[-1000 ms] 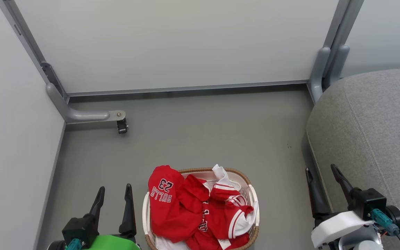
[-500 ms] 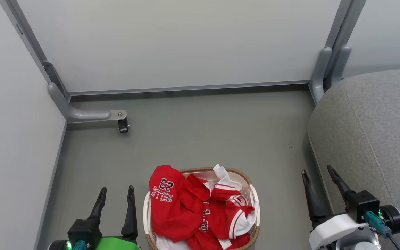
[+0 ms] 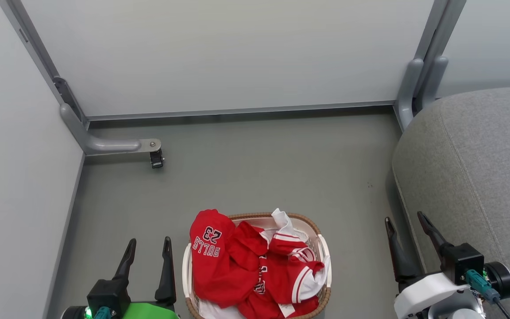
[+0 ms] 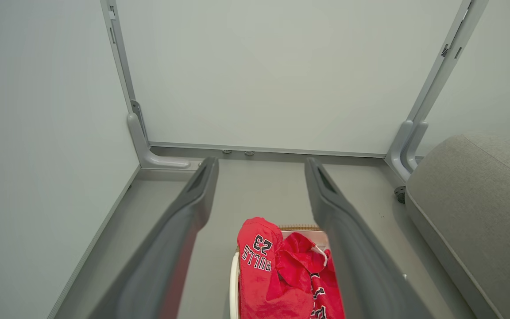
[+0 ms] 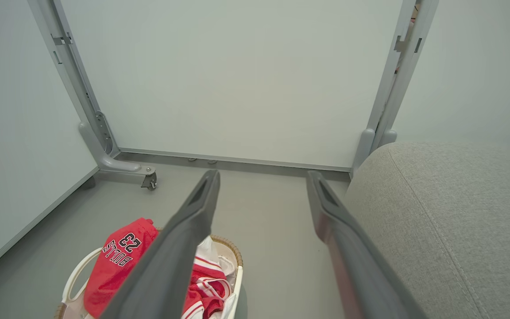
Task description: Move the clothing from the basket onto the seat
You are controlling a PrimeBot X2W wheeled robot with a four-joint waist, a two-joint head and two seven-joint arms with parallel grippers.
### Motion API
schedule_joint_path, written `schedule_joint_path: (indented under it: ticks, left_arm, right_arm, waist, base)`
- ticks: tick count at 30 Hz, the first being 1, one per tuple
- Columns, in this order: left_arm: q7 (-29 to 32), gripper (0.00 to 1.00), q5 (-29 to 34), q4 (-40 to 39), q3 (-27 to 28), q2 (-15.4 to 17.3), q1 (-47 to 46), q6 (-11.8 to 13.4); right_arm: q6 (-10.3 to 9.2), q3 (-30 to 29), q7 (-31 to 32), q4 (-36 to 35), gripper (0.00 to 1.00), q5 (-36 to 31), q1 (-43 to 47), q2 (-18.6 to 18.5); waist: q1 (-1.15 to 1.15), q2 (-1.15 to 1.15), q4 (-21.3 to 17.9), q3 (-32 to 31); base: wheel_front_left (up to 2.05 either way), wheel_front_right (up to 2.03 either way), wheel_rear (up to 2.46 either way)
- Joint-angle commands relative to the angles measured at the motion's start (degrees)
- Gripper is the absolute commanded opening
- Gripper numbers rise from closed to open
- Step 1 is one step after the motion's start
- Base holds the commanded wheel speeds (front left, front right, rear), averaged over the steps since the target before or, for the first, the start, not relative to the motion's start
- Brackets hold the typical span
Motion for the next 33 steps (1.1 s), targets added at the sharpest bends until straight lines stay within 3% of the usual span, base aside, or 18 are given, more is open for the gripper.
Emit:
schedule_joint_path:
  ticks: [1,9,17,28,33]
  left_arm:
    - [-0.1,1.00,0.8,-0.2,-0.1,0.4,0.1,0.0]
    - [-0.1,1.00,4.7,-2.1,0.0,0.4,-4.0,-1.0]
    - [-0.1,1.00,8.4,-0.2,-2.0,0.5,-14.6,-3.3]
    - [-0.1,1.00,12.2,18.3,-12.7,2.3,-33.0,-5.2]
    - [0.0,1.00,9.3,28.2,-19.1,3.1,-40.1,-5.2]
  right_arm:
    - [0.00,-0.1,-0.3,-0.2,1.00,0.2,0.1,-0.3]
    - [-0.01,-0.9,-0.3,-2.3,1.00,-0.7,-1.9,-0.3]
    - [-0.01,-3.1,-0.3,-6.3,1.00,-1.7,-8.2,-0.3]
    - [-0.01,-6.7,-0.3,-14.8,1.00,1.1,-19.8,-0.3]
    - [-0.01,-6.9,-0.3,-17.4,1.00,3.0,-23.1,-0.2]
  waist:
    - [0.00,0.00,0.0,0.2]
    - [0.00,0.00,-1.0,4.7]
    - [0.00,0.00,-4.7,15.9]
    - [0.00,0.00,-12.0,33.8]
    - [0.00,0.00,-14.9,39.9]
  base:
    - [0.00,0.00,0.00]
    - [0.00,0.00,0.00]
    - [0.00,0.00,0.00]
    - [0.00,0.00,0.00]
    - [0.00,0.00,0.00]
